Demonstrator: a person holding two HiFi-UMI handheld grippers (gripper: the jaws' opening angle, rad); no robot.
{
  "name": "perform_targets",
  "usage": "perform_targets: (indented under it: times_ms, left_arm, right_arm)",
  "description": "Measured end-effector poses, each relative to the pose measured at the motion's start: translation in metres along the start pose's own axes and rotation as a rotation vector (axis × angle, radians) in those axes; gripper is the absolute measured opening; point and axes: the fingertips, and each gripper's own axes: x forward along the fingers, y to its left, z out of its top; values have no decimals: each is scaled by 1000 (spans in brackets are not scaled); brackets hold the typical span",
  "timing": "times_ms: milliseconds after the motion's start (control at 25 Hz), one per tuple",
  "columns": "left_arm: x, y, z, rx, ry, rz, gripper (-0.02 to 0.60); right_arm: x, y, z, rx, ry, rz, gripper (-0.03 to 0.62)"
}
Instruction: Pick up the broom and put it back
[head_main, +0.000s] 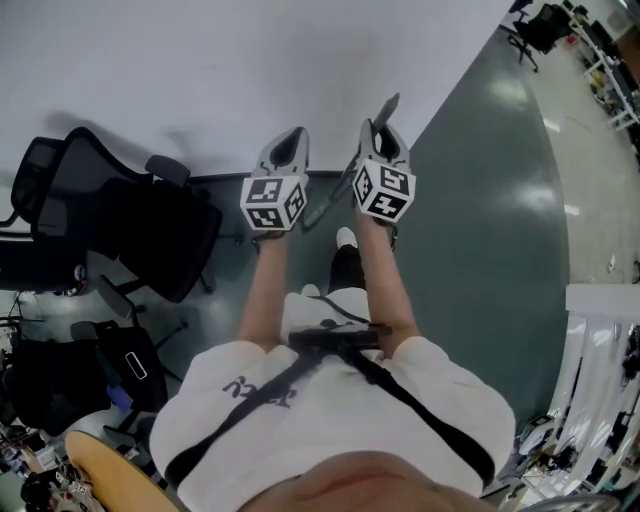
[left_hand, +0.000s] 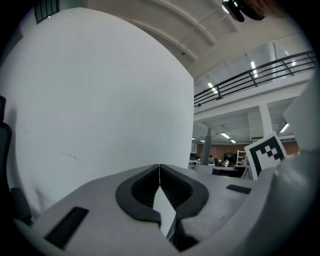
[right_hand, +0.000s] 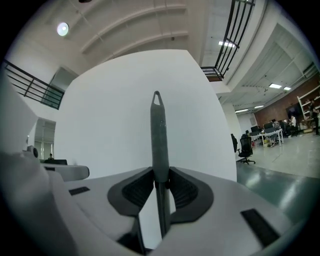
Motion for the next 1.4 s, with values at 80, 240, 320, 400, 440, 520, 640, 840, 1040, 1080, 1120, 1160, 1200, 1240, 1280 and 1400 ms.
perform_targets:
  times_ms: [80, 240, 320, 400, 440, 520, 640, 840, 1040, 1080, 1120, 1160, 1200, 1240, 1280, 1400]
  left_arm:
    - [-16, -10, 27, -4, -30, -3, 12]
    - [-45, -22, 64, 27, -78, 16, 12]
    - [-57, -21, 72, 53, -88, 37, 12]
    - [-67, -21, 75, 73, -94, 54, 12]
    - [-71, -22, 77, 81, -95, 62, 12]
    - [-77, -23, 78, 93, -88, 74, 12]
    - [-84, -30, 79, 119, -86, 68, 12]
    - [-87, -48, 73, 105, -77, 31, 12]
    - [-68, -83, 62, 94, -50, -50, 12]
    - [-62, -93, 62, 93, -51, -68, 12]
    - [-55, -106, 63, 96, -53, -85, 12]
    - [-47, -122, 64, 102, -54, -101, 12]
    - [-37, -141, 67, 107, -56, -118, 12]
    - [-26, -161, 70, 110, -56, -139, 12]
    - [-16, -181, 73, 109, -55, -162, 12]
    - [8, -246, 74, 115, -49, -242, 12]
  right_arm:
    - [-18, 14, 21, -9, -29, 27, 104]
    - [-51, 42, 50, -37, -89, 68, 104]
    - [-64, 58, 60, -54, -124, 80, 104]
    - [-75, 74, 69, -79, -155, 94, 104]
    - [-80, 80, 73, -92, -167, 100, 104]
    - [-89, 88, 80, -107, -178, 104, 104]
    - [-102, 91, 85, -112, -182, 94, 104]
    - [-124, 73, 86, -100, -175, 42, 104]
    - [-142, 42, 96, -111, -200, -25, 104]
    - [-145, 34, 98, -113, -206, -37, 104]
    - [-150, 23, 102, -113, -213, -50, 104]
    - [-155, 8, 108, -114, -221, -65, 104]
    - [-162, -10, 117, -116, -232, -84, 104]
    - [-169, -28, 128, -120, -244, -106, 104]
    - [-178, -47, 138, -124, -257, -131, 104]
    - [-210, -103, 166, -149, -298, -212, 104]
